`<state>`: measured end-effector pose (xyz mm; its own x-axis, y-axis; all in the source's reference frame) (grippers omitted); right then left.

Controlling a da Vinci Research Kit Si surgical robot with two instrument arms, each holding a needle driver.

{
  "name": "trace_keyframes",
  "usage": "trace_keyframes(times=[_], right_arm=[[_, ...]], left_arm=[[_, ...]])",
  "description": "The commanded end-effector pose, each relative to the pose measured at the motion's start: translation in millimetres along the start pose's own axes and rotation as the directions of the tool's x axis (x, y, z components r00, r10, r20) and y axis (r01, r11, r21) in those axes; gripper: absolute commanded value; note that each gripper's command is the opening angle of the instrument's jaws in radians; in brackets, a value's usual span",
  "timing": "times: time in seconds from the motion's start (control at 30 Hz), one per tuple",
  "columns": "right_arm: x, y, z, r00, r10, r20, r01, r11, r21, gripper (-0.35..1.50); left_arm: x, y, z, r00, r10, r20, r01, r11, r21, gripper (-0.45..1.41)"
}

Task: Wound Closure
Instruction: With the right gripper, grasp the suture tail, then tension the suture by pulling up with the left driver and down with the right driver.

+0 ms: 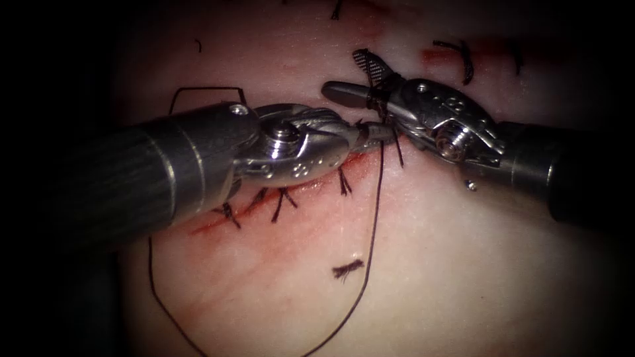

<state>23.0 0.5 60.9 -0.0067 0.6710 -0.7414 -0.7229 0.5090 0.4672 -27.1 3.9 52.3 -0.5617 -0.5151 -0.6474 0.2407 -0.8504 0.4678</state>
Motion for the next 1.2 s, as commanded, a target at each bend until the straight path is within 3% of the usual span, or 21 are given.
trace_keyframes(times=[0.03,0.07,0.1,0.33,0.53,0.93,1.1,1.2], right_arm=[[0.4,-0.1,0.5,1.000,-0.003,-0.013,0.003,1.000,0.007,-0.18],[0.4,-0.1,0.5,1.000,-0.003,-0.013,0.003,1.000,0.007,-0.18],[0.9,-0.1,0.1,0.998,-0.039,-0.039,0.040,0.999,0.013,-0.35],[1.5,-0.5,-0.7,0.991,-0.126,-0.048,0.127,0.992,0.020,-0.35],[0.5,-1.2,-0.9,0.990,-0.142,-0.020,0.142,0.990,0.023,-0.35],[1.1,-0.8,-1.7,0.982,-0.183,-0.041,0.184,0.982,0.031,-0.35],[2.2,-1.4,-4.7,0.974,-0.216,-0.063,0.219,0.975,0.038,-0.35],[2.0,-2.4,-7.9,0.970,-0.233,-0.067,0.237,0.970,0.048,-0.35]], left_arm=[[-0.1,-0.5,0.6,1.000,0.002,0.001,-0.002,1.000,0.004,-0.35],[-0.1,-0.5,0.6,1.000,0.002,0.001,-0.002,1.000,0.004,-0.35],[-0.1,-0.5,0.6,1.000,0.002,0.001,-0.002,1.000,0.004,-0.35],[0.1,-0.5,0.6,1.000,0.001,0.001,-0.001,1.000,0.004,-0.35],[0.2,-0.6,0.5,1.000,-0.001,0.000,0.001,1.000,0.003,-0.35],[0.3,-0.9,-0.1,1.000,-0.003,-0.003,0.003,1.000,0.001,-0.35],[-0.2,-1.3,-0.8,1.000,-0.005,0.006,0.005,1.000,0.004,-0.35],[-0.8,-1.3,-1.2,1.000,-0.021,0.012,0.021,1.000,0.006,-0.35]])
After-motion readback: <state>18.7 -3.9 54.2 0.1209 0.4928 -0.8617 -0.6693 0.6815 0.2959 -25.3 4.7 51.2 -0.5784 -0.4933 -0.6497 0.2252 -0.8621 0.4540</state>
